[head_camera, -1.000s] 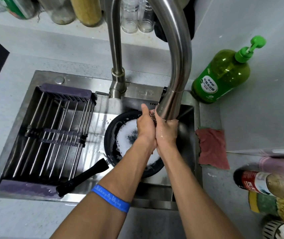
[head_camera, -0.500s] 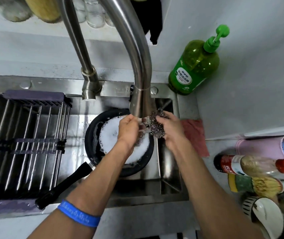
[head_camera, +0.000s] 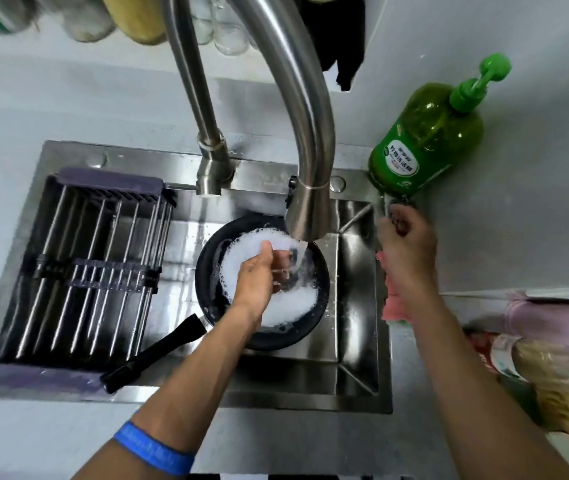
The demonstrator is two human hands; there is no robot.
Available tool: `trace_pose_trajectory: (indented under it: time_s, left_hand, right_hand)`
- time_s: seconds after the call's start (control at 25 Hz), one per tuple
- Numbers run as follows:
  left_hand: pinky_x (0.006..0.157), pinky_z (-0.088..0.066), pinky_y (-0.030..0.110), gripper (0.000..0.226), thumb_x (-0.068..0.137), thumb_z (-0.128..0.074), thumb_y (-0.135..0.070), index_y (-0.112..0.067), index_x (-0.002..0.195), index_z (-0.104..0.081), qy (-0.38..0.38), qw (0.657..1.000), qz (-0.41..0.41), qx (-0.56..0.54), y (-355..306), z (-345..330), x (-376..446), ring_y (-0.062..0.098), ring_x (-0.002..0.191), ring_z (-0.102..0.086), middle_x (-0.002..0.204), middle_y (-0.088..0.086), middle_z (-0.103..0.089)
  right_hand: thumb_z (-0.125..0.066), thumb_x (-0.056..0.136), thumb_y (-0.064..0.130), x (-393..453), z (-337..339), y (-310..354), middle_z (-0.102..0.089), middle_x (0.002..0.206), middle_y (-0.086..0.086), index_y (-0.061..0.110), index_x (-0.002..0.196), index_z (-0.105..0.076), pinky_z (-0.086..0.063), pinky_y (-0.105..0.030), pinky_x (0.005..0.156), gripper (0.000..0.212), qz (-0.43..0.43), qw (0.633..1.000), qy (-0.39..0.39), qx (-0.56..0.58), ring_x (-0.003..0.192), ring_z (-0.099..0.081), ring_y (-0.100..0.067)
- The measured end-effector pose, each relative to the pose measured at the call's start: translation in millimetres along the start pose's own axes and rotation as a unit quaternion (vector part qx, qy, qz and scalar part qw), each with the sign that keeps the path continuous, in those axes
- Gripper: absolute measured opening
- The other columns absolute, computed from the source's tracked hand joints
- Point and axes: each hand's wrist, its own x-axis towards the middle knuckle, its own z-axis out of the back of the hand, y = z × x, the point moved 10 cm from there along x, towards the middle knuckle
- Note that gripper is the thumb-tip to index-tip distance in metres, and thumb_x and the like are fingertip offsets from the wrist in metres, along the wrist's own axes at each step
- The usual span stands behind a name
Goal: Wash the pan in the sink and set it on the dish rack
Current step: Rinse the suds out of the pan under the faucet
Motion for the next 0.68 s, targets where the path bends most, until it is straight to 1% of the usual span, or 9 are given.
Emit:
trace_pose_trajectory:
  time_s: [0.08, 0.16, 0.24, 0.28, 0.36, 0.44, 0.52, 0.6, 0.68]
  left_hand:
    - [0.085, -0.050, 0.037, 0.048, 0.099, -0.036, -0.051, -0.020, 0.101, -0.072, -0.016, 0.996, -0.002, 0.084, 20, 38, -3, 0.022, 0.095, -0.066, 0.100, 0.002, -0.073]
    - [0.091, -0.049, 0.033, 0.039, 0.097, -0.044, -0.045, -0.019, 0.110, -0.071, -0.047, 0.972, -0.035, 0.228, 36, 85, -12, 0.025, 0.105, -0.064, 0.109, 0.006, -0.071]
    - [0.086, -0.051, 0.036, 0.034, 0.092, -0.051, -0.038, -0.017, 0.114, -0.068, -0.100, 0.879, -0.077, 0.459, 46, 133, -27, 0.030, 0.101, -0.064, 0.109, 0.011, -0.069]
    - [0.082, -0.053, 0.039, 0.033, 0.089, -0.052, -0.035, -0.017, 0.113, -0.066, -0.112, 0.830, -0.082, 0.540, 52, 151, -34, 0.032, 0.097, -0.063, 0.107, 0.012, -0.067]
    - [0.078, -0.052, 0.039, 0.027, 0.087, -0.054, -0.027, -0.016, 0.111, -0.061, -0.103, 0.786, -0.056, 0.607, 65, 174, -44, 0.032, 0.094, -0.064, 0.102, 0.011, -0.066]
    - [0.077, -0.050, 0.037, 0.025, 0.089, -0.054, -0.021, -0.018, 0.113, -0.058, -0.082, 0.796, -0.040, 0.598, 75, 187, -49, 0.030, 0.094, -0.065, 0.103, 0.009, -0.067]
    - [0.077, -0.049, 0.036, 0.027, 0.090, -0.056, -0.019, -0.021, 0.116, -0.057, -0.063, 0.820, -0.055, 0.566, 80, 190, -49, 0.030, 0.094, -0.065, 0.103, 0.007, -0.067]
    - [0.076, -0.050, 0.035, 0.024, 0.090, -0.058, -0.020, -0.021, 0.114, -0.058, -0.045, 0.830, -0.070, 0.551, 81, 190, -47, 0.029, 0.091, -0.065, 0.100, 0.006, -0.066]
    - [0.073, -0.050, 0.034, 0.018, 0.090, -0.058, -0.020, -0.024, 0.108, -0.058, -0.037, 0.829, -0.072, 0.554, 81, 191, -45, 0.028, 0.088, -0.066, 0.095, 0.005, -0.065]
  right_hand:
    - [-0.058, 0.098, 0.043, -49, -15, 38, -0.067, 0.088, 0.026, 0.041, 0.105, -0.070, -0.047, -0.011, 0.062, 0.015, 0.051, 0.995, 0.080, -0.008, 0.077, -0.065, 0.001]
    - [-0.060, 0.098, 0.024, -82, -17, 84, -0.068, 0.094, 0.020, 0.033, 0.118, -0.070, -0.046, -0.006, 0.066, 0.024, 0.113, 0.978, 0.135, 0.115, 0.080, -0.064, 0.004]
    - [-0.064, 0.092, 0.018, -99, -5, 136, -0.065, 0.099, 0.016, 0.026, 0.130, -0.062, -0.051, -0.017, 0.069, 0.039, 0.191, 0.948, 0.169, 0.188, 0.078, -0.060, -0.005]
    - [-0.067, 0.089, 0.022, -104, -3, 158, -0.064, 0.097, 0.017, 0.025, 0.127, -0.061, -0.053, -0.023, 0.069, 0.038, 0.232, 0.938, 0.184, 0.179, 0.075, -0.060, -0.009]
    - [-0.074, 0.087, 0.034, -105, -1, 182, -0.066, 0.081, 0.018, 0.021, 0.107, -0.066, -0.055, -0.022, 0.065, 0.025, 0.248, 0.948, 0.163, 0.113, 0.066, -0.065, -0.005]
    - [-0.076, 0.083, 0.042, -104, -2, 195, -0.066, 0.072, 0.013, 0.019, 0.089, -0.069, -0.047, -0.008, 0.058, 0.024, 0.249, 0.962, 0.109, -0.001, 0.063, -0.064, 0.003]
    - [-0.074, 0.082, 0.042, -106, -12, 196, -0.061, 0.061, 0.014, 0.019, 0.075, -0.067, -0.040, -0.005, 0.051, 0.025, 0.249, 0.959, 0.108, -0.083, 0.058, -0.059, 0.009]
    - [-0.072, 0.082, 0.039, -110, -21, 194, -0.057, 0.051, 0.011, 0.015, 0.064, -0.060, -0.039, -0.010, 0.049, 0.033, 0.250, 0.956, 0.134, -0.080, 0.051, -0.057, 0.000]
    - [-0.073, 0.082, 0.036, -112, -29, 190, -0.061, 0.053, 0.001, 0.010, 0.064, -0.062, -0.049, -0.030, 0.049, 0.034, 0.239, 0.958, 0.154, -0.047, 0.050, -0.061, -0.015]
